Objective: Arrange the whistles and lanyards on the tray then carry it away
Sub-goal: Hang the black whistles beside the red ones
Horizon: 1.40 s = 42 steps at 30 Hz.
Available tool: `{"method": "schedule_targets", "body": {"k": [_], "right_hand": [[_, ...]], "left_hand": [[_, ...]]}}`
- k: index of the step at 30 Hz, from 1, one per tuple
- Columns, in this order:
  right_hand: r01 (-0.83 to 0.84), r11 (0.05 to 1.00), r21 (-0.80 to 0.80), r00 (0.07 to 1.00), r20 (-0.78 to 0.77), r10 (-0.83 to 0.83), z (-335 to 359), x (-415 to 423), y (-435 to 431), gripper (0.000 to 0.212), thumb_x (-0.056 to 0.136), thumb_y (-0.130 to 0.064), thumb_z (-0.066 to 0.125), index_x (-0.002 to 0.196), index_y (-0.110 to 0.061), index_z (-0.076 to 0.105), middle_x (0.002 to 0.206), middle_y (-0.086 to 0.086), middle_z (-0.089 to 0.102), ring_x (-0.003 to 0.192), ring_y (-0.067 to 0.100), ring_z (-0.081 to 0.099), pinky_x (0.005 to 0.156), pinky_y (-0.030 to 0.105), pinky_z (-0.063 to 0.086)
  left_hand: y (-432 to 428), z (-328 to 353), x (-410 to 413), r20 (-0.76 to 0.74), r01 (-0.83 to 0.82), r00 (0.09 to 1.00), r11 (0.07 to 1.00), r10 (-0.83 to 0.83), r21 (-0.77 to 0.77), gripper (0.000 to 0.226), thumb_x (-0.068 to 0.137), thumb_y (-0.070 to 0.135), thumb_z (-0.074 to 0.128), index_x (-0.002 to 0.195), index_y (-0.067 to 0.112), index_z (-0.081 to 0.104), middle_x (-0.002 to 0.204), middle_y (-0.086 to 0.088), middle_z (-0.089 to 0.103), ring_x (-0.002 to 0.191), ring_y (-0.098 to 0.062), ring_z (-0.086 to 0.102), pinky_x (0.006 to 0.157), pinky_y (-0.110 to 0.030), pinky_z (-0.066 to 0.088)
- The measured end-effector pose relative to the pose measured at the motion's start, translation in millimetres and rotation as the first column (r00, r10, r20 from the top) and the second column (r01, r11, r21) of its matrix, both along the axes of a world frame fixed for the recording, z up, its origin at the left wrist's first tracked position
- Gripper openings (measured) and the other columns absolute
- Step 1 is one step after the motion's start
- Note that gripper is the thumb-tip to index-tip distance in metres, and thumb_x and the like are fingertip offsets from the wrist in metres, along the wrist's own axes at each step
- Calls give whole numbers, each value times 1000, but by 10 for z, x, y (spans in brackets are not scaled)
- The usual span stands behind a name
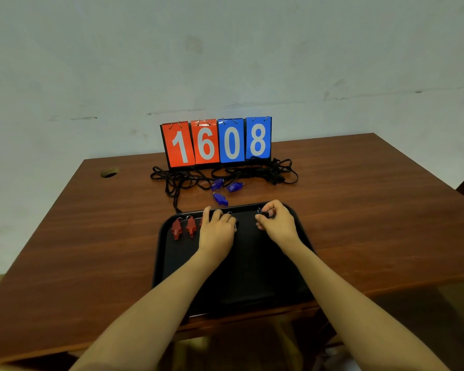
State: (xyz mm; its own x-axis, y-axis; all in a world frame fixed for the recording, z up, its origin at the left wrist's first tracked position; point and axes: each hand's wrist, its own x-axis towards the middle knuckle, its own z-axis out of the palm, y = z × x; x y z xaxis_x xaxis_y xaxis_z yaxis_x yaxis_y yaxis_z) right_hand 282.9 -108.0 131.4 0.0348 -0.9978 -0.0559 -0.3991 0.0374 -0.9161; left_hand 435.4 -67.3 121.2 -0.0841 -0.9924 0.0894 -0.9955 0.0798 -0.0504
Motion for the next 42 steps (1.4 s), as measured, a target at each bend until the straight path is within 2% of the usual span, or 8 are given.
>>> {"method": "schedule_targets", "body": {"k": [3,6,9,13,20,24,30,42], "right_hand": [[-15,999,43,1000,-2,15,-31,5,-33,14,86,-9,62,95,-17,54,97,2,58,89,23,68,85,40,56],[-56,997,55,998,-11,56,-82,22,-54,14,88,-11,60,98,-20,54,114,7,53,90,19,67,89,39,55],[-111,994,-7,991,-80,110,-108,30,-33,17,89,-15,62,105,-17,58,107,0,54,85,9,58,84,26,50],[-163,986,-27,982,-97,159,-134,46,-36,20,85,-12,67,102,-18,59,94,-4,56,84,9,52,75,16,40],[-157,986,56,982,-100,162,-193,146,-79,29,83,-4,67,110,-11,57,98,0,56,83,12,53,76,20,42],[-161,986,36,971,-175,165,-228,188,-99,26,84,-9,68,108,-12,60,98,-3,57,94,11,52,81,20,39],[-162,986,40,957,-237,167,-262,259,-128,30,83,-15,69,111,-16,58,97,-3,56,105,18,53,85,30,44],[-178,984,17,934,-313,174,-257,271,-123,35,87,-16,64,120,-17,55,101,-4,54,111,18,51,82,26,41]], "left_hand": [[-33,3,12,-2,-21,1000,1000,21,22,36,100,28,38,132,17,49,138,-2,50,134,-23,36,118,-47,4],[-56,15,9,4,-25,1000,999,25,27,35,99,27,38,130,16,51,136,-3,52,134,-24,36,117,-47,6],[-65,28,11,15,-20,1000,999,20,37,35,99,28,39,130,16,51,135,-4,53,133,-25,37,118,-48,7],[-83,47,17,33,-31,999,998,29,53,36,99,28,39,130,15,51,135,-5,53,132,-25,38,118,-49,7],[-97,52,33,55,-36,998,997,32,66,36,100,30,38,130,14,50,134,-5,53,131,-26,40,118,-50,8],[-85,36,44,52,-29,998,998,27,57,37,100,28,37,133,14,47,137,-6,51,132,-26,38,119,-49,5],[-76,32,67,44,-14,999,999,12,43,36,99,26,39,131,12,48,135,-6,51,132,-26,39,119,-49,3],[-53,41,121,16,23,1000,999,-24,36,39,98,23,42,136,13,43,141,-7,46,135,-25,35,118,-49,5]]}}
